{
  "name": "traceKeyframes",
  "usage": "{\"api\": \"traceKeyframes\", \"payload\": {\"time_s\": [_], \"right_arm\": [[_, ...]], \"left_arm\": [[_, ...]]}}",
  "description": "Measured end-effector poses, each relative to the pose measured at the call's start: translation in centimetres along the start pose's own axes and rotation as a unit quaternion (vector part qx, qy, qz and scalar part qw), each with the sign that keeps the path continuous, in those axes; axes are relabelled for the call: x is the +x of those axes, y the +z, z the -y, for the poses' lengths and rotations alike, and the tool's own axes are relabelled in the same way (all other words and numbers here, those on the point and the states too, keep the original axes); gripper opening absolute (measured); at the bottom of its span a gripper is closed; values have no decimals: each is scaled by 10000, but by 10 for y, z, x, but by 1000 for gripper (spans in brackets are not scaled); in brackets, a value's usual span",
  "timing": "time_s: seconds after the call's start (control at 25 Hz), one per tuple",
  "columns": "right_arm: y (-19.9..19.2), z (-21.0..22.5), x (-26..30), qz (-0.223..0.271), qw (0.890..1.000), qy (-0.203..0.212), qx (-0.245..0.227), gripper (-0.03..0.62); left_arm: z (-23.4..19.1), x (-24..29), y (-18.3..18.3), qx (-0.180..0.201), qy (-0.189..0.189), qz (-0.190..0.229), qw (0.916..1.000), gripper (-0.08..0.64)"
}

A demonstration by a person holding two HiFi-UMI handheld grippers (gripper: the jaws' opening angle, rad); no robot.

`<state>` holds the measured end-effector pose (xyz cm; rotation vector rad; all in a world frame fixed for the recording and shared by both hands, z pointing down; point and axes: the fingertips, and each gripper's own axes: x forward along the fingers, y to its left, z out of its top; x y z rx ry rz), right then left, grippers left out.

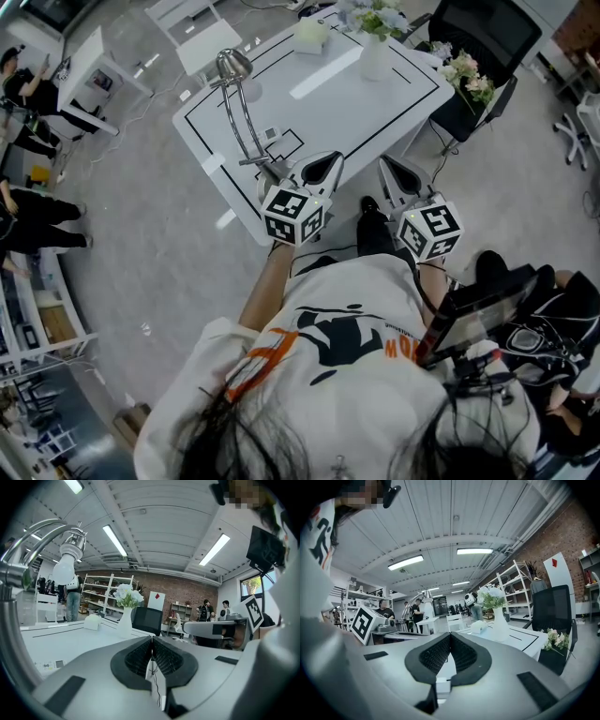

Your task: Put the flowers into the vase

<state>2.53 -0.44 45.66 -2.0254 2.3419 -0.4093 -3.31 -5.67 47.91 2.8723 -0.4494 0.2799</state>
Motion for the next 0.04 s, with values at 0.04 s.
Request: {"api": "traceKeyframes", "payload": {"time_s": [0.04], "right_arm": [[-1,0,1,-4,10000,9,-2,14]], "left_arm": [[-1,1,-1,-4,6,4,10000,11]]}}
